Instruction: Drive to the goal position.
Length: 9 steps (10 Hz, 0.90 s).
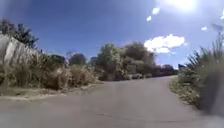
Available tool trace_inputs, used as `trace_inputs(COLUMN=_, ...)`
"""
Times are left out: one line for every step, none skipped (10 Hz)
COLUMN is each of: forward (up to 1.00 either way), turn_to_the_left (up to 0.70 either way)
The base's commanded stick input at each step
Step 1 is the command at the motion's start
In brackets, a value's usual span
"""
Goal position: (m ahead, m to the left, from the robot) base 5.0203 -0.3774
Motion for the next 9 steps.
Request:
trace_inputs(forward=1.00, turn_to_the_left=-0.40)
trace_inputs(forward=1.00, turn_to_the_left=-0.05)
trace_inputs(forward=1.00, turn_to_the_left=-0.13)
trace_inputs(forward=1.00, turn_to_the_left=-0.21)
trace_inputs(forward=1.00, turn_to_the_left=-0.06)
trace_inputs(forward=1.00, turn_to_the_left=-0.03)
trace_inputs(forward=1.00, turn_to_the_left=0.00)
trace_inputs(forward=1.00, turn_to_the_left=0.00)
trace_inputs(forward=1.00, turn_to_the_left=0.00)
